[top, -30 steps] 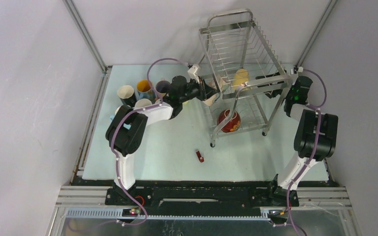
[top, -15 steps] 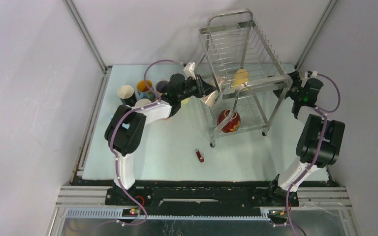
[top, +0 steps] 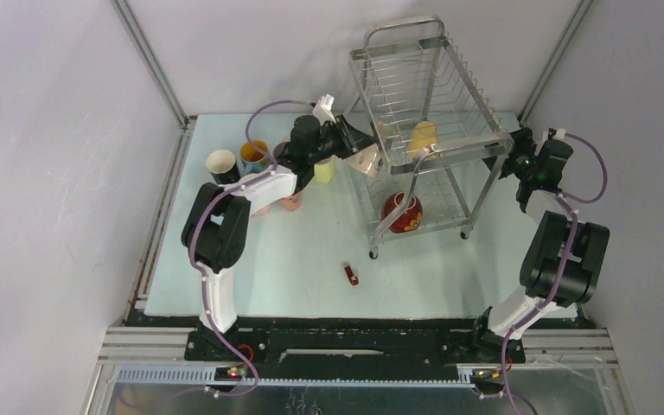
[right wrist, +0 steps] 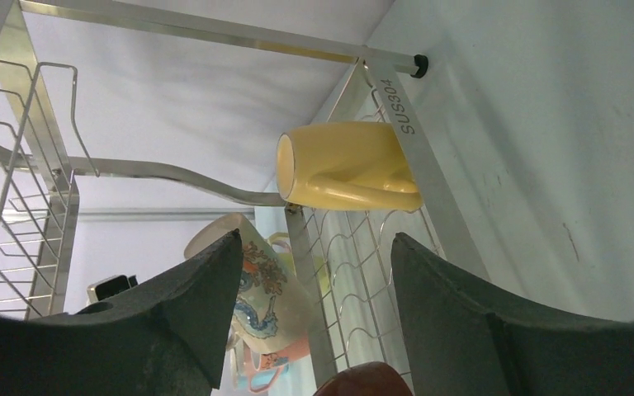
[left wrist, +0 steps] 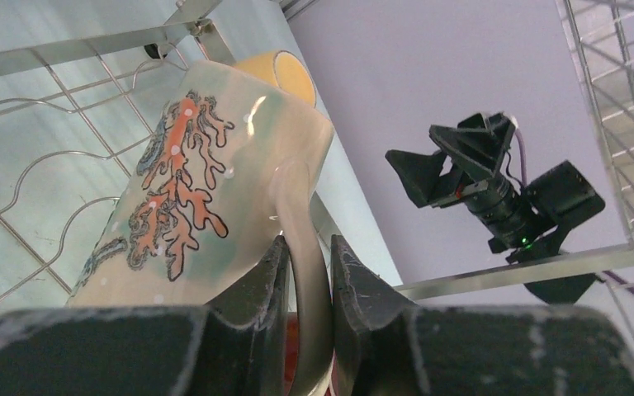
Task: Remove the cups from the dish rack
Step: Unload the cup from the dish rack, then place the cup at the center of the board.
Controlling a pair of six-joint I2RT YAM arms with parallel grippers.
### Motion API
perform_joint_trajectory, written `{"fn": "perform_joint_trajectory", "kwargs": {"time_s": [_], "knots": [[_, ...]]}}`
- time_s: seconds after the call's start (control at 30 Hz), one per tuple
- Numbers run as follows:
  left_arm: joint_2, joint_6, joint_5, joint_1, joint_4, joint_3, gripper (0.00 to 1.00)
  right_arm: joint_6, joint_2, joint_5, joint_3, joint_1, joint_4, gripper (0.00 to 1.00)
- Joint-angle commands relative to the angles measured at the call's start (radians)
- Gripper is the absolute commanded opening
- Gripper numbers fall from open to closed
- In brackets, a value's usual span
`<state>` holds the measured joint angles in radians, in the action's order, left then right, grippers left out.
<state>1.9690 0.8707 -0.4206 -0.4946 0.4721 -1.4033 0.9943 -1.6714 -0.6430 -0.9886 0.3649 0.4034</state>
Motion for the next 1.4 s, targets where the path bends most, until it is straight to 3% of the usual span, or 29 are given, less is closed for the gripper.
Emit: {"fn": "perform_joint_trajectory", "kwargs": {"time_s": [0.0, 0.43, 1.37], "knots": [[-0.101, 0.116, 0.001, 0.018, 0.103, -0.103, 0.00, -0.005, 0.085, 0.051, 0.038, 0.034, -0.012, 0.74], [-0.171, 0.249, -0.008, 0.038, 0.084, -0.068, 0.00, -0.036, 0.271, 0.116, 0.154, 0.096, -0.107, 0.75], [-0.363, 0.519, 0.041, 0.065, 0.221, 0.238, 0.00, -0.213, 0.790, 0.142, 0.377, 0.057, -0.484, 0.80]]}}
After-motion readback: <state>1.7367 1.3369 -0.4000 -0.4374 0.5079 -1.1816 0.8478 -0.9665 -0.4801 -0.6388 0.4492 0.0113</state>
